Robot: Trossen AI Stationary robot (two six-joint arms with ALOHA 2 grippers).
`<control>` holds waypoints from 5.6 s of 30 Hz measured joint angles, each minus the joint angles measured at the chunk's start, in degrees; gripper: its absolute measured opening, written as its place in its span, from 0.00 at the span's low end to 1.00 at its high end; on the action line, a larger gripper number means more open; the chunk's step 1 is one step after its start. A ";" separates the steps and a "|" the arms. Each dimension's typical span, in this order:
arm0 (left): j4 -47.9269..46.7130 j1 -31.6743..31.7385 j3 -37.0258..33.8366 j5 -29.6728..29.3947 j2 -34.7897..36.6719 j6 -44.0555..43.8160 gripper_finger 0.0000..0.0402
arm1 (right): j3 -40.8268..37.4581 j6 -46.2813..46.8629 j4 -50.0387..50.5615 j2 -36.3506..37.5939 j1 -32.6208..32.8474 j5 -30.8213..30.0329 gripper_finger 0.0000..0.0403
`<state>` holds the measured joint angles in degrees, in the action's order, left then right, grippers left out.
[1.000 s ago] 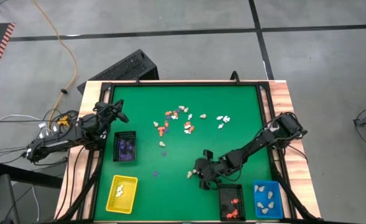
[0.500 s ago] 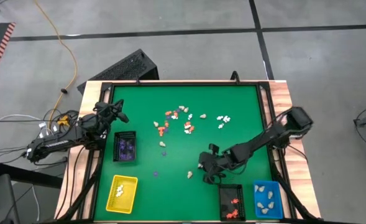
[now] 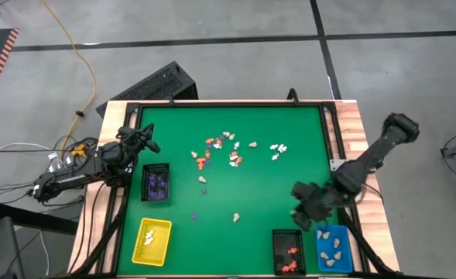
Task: Sort Halloween decoration
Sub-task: Put the white skull toy into the blue basket
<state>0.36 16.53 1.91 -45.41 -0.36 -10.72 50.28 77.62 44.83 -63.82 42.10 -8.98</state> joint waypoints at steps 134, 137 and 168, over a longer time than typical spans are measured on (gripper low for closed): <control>-0.02 -0.01 0.00 -0.26 0.00 3.43 0.00 | -17.88 -63.49 -58.32 -16.90 -48.55 -16.47 0.04; -0.02 0.00 0.00 -0.30 0.00 2.19 0.00 | -17.92 -62.25 -53.18 -16.98 -46.94 -16.44 0.09; -0.02 0.00 0.00 -0.26 0.00 2.75 0.00 | -17.96 -52.23 -67.24 -39.54 -43.48 -31.03 0.55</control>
<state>0.34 16.53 1.91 -45.67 -0.36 -7.97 32.32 25.39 -22.41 -103.36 -1.38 -40.01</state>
